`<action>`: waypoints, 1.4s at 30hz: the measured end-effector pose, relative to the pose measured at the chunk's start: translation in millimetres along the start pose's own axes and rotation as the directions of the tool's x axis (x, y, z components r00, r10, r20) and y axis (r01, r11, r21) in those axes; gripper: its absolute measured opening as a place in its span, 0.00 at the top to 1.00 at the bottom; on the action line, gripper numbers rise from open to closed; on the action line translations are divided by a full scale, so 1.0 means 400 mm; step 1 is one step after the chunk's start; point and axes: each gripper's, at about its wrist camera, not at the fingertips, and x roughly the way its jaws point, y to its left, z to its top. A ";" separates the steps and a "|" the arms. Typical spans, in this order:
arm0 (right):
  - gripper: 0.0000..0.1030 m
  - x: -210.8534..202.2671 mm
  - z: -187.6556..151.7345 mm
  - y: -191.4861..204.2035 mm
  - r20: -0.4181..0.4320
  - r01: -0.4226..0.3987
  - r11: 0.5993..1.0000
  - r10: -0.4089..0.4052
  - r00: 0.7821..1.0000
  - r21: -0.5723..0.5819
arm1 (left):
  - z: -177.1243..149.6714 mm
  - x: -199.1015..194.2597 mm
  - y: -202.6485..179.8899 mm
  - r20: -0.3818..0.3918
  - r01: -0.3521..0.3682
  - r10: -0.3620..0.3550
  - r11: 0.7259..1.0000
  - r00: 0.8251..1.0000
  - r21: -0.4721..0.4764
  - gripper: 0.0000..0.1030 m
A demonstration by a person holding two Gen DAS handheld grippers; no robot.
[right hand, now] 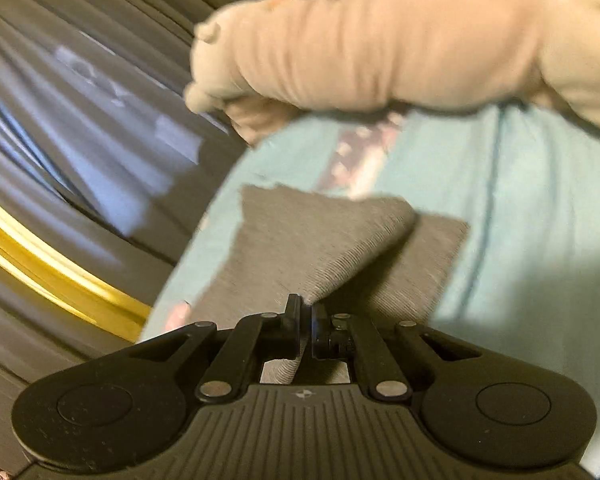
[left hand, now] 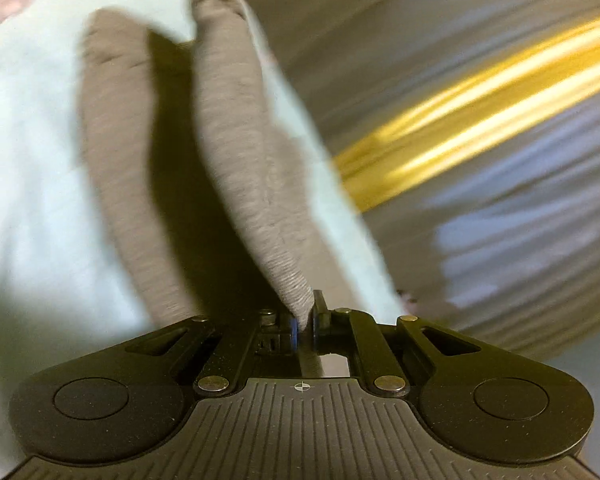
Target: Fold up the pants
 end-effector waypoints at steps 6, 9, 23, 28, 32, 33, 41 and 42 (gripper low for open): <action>0.84 0.032 0.003 -0.025 -0.059 -0.010 0.997 0.015 0.998 0.075 | 0.075 0.048 0.022 0.027 -0.054 0.054 0.998 0.998 -0.034 0.52; 0.81 0.049 0.001 -0.020 -0.062 0.000 0.998 0.004 0.998 0.066 | 0.114 0.090 0.036 0.034 -0.111 0.116 0.988 0.993 -0.106 0.52; 0.95 -0.002 0.045 0.067 0.057 0.017 0.992 -0.010 0.998 -0.125 | 0.170 0.019 0.000 0.095 -0.112 0.113 0.994 0.989 -0.010 0.89; 0.95 -0.003 0.018 0.051 0.044 0.109 0.975 -0.103 0.994 -0.195 | 0.166 0.005 0.027 0.077 -0.171 0.171 0.985 0.982 -0.010 0.89; 0.95 0.013 0.007 0.008 0.003 0.139 0.979 -0.140 0.990 -0.150 | 0.154 0.005 0.040 0.062 -0.237 0.235 0.971 0.970 0.022 0.89; 0.94 0.010 0.009 0.006 0.007 0.145 0.978 -0.146 0.989 -0.147 | 0.149 -0.005 0.039 0.063 -0.241 0.239 0.970 0.969 0.039 0.88; 0.61 -0.070 0.072 -0.019 0.131 0.396 0.913 -0.383 0.914 -0.094 | 0.129 -0.133 -0.052 0.301 -0.503 0.443 0.849 0.844 0.160 0.54; 0.61 -0.079 0.073 -0.003 0.163 0.408 0.905 -0.387 0.908 -0.123 | 0.122 -0.134 -0.074 0.324 -0.494 0.418 0.845 0.849 0.204 0.48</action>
